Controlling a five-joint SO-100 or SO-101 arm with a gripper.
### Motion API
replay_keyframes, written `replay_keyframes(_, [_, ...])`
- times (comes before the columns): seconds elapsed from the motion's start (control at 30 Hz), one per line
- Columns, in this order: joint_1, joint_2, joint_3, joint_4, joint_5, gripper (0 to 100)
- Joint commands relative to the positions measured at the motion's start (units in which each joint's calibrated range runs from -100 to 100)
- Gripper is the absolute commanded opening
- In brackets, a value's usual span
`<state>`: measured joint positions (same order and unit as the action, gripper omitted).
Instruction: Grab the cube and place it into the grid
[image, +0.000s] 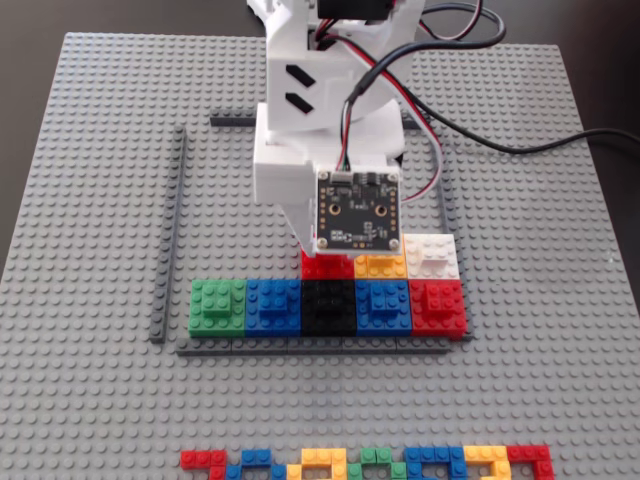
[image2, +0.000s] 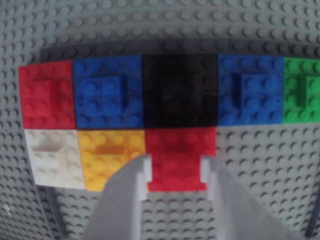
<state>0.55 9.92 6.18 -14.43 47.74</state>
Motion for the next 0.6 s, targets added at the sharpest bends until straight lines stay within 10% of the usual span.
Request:
replay_keyframes(0.0, [0.6, -4.3, -0.6, 0.1, 0.0, 14])
replay_keyframes(0.57, [0.9, -12.9, -1.8, 1.5, -1.8, 22])
